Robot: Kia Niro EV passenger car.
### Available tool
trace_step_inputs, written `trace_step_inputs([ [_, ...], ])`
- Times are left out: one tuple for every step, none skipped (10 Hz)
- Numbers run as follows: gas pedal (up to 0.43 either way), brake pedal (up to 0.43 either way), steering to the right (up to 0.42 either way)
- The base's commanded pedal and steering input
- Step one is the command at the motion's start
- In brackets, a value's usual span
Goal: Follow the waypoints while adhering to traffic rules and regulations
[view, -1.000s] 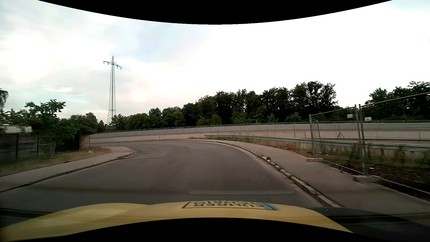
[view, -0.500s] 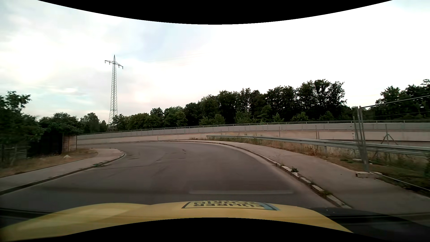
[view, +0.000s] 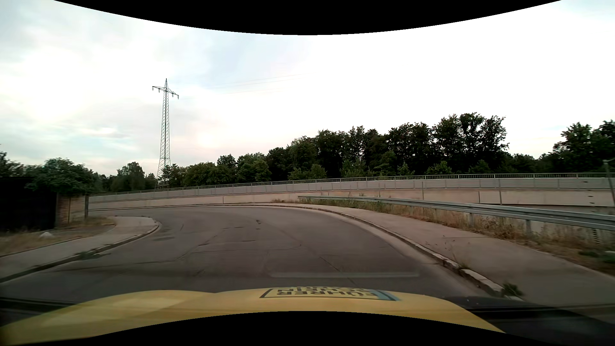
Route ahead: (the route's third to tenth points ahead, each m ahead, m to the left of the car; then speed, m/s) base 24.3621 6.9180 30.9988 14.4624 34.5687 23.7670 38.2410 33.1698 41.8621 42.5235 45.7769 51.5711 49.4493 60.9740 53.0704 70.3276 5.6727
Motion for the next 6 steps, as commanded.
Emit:
trace_step_inputs([
  [0.02, 0.0, -0.026],
  [0.02, 0.0, -0.027],
  [0.02, 0.0, -0.029],
  [0.02, 0.0, -0.031],
  [0.02, 0.0, -0.031],
  [0.028, 0.0, -0.031],
])
